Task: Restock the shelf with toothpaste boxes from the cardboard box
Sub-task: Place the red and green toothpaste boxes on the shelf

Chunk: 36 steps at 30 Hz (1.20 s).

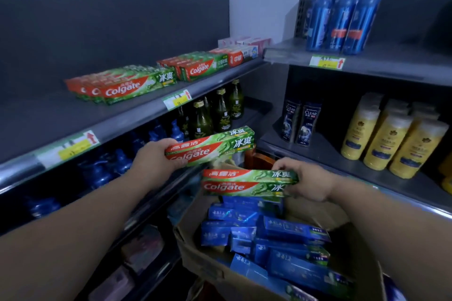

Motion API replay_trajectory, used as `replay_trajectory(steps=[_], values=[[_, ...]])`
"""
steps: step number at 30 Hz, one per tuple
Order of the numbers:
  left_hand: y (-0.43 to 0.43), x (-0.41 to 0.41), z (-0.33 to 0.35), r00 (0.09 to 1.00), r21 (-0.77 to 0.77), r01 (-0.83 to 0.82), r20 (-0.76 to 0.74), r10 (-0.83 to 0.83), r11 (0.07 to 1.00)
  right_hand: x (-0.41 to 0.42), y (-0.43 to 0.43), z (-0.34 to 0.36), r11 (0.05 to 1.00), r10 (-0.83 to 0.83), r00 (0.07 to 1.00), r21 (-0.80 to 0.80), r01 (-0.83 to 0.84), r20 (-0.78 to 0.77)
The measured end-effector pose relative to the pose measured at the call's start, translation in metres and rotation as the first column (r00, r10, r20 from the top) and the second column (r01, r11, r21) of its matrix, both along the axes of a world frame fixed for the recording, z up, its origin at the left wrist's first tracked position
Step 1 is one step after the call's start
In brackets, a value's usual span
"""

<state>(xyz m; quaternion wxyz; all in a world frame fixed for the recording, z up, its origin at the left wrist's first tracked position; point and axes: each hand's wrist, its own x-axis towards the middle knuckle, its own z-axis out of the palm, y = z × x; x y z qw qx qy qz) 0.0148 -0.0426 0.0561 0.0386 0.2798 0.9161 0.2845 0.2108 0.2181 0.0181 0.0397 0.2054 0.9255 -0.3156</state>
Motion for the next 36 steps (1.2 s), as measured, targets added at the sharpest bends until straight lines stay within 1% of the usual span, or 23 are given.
replay_trajectory(steps=[4,8,10,13,16,21,31,36], values=[[-0.015,-0.014,0.04,0.996,0.067,-0.044,-0.069,0.048,0.997,-0.021,-0.008,0.048,0.997,0.021,0.996,0.08,-0.014,-0.081],[-0.037,-0.031,0.077,0.987,0.173,-0.119,-0.088,0.136,0.978,-0.047,-0.021,0.086,0.995,0.055,0.983,0.088,-0.04,-0.177],[-0.052,-0.042,0.091,0.977,0.18,-0.15,-0.121,0.173,0.972,-0.063,-0.028,0.1,0.995,0.065,0.971,0.089,-0.046,-0.23],[-0.075,-0.066,0.106,0.963,0.14,-0.205,-0.147,0.225,0.969,-0.09,-0.04,0.118,0.991,0.087,0.96,0.125,-0.055,-0.267],[-0.097,-0.091,0.112,0.952,0.085,-0.253,-0.159,0.264,0.964,-0.118,-0.051,0.131,0.99,0.094,0.96,0.129,-0.062,-0.263],[-0.112,-0.127,0.109,0.946,0.052,-0.29,-0.136,0.294,0.956,-0.162,-0.061,0.142,0.976,0.115,0.961,0.209,-0.062,-0.252],[-0.098,-0.182,0.098,0.963,-0.025,-0.237,-0.134,0.232,0.971,-0.227,-0.068,0.165,0.963,0.103,0.978,0.265,-0.053,-0.181],[-0.101,-0.202,0.095,0.966,-0.043,-0.22,-0.151,0.211,0.975,-0.256,-0.075,0.167,0.972,0.101,0.983,0.226,-0.064,-0.156]])
